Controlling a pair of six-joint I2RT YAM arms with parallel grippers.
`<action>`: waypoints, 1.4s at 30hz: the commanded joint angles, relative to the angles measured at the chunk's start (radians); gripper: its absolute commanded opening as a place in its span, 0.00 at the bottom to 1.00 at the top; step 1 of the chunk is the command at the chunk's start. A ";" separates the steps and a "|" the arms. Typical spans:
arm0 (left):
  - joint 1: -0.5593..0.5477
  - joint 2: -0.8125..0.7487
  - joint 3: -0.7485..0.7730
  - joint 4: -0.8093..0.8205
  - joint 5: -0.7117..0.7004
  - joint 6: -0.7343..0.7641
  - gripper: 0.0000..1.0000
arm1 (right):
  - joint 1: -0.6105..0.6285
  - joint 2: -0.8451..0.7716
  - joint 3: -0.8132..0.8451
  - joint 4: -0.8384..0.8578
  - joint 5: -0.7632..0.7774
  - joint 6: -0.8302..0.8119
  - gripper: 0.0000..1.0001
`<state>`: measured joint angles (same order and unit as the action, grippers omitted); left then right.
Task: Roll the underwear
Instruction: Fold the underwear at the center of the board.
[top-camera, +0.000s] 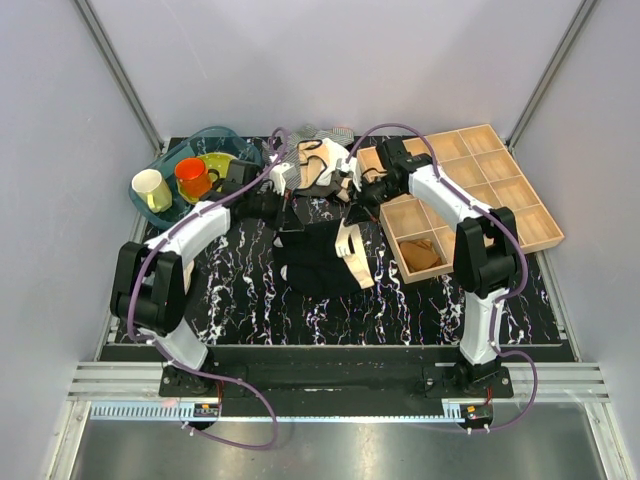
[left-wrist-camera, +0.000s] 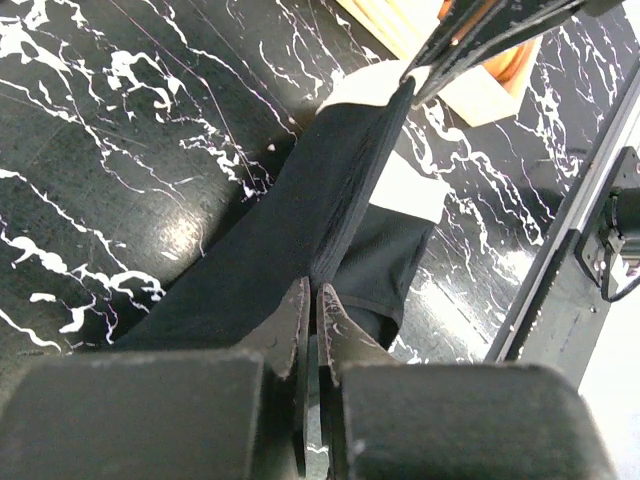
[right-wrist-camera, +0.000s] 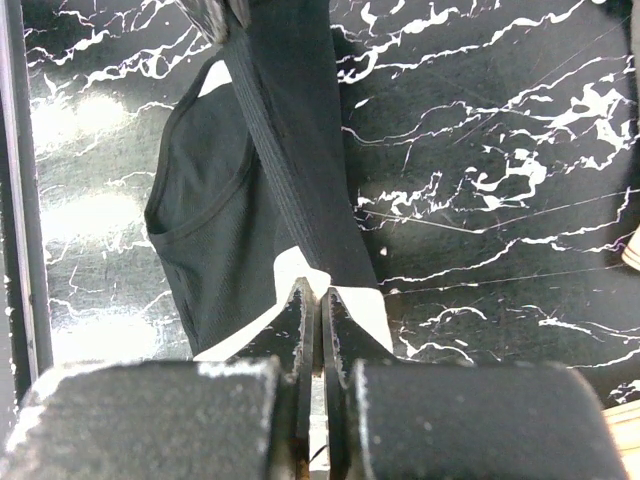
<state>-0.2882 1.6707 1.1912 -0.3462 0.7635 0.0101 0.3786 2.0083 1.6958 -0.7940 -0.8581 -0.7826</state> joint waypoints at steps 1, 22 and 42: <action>0.000 -0.065 -0.028 0.053 0.013 -0.009 0.00 | -0.003 -0.056 -0.019 0.016 0.005 -0.015 0.00; -0.045 -0.170 -0.123 0.046 0.068 -0.071 0.00 | 0.006 -0.126 -0.093 -0.059 0.004 -0.164 0.00; -0.183 -0.190 -0.314 0.112 0.037 -0.199 0.00 | 0.034 -0.180 -0.320 -0.132 0.019 -0.388 0.00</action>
<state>-0.4603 1.4681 0.8803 -0.2710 0.7967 -0.1635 0.3973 1.8488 1.3949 -0.9104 -0.8562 -1.1069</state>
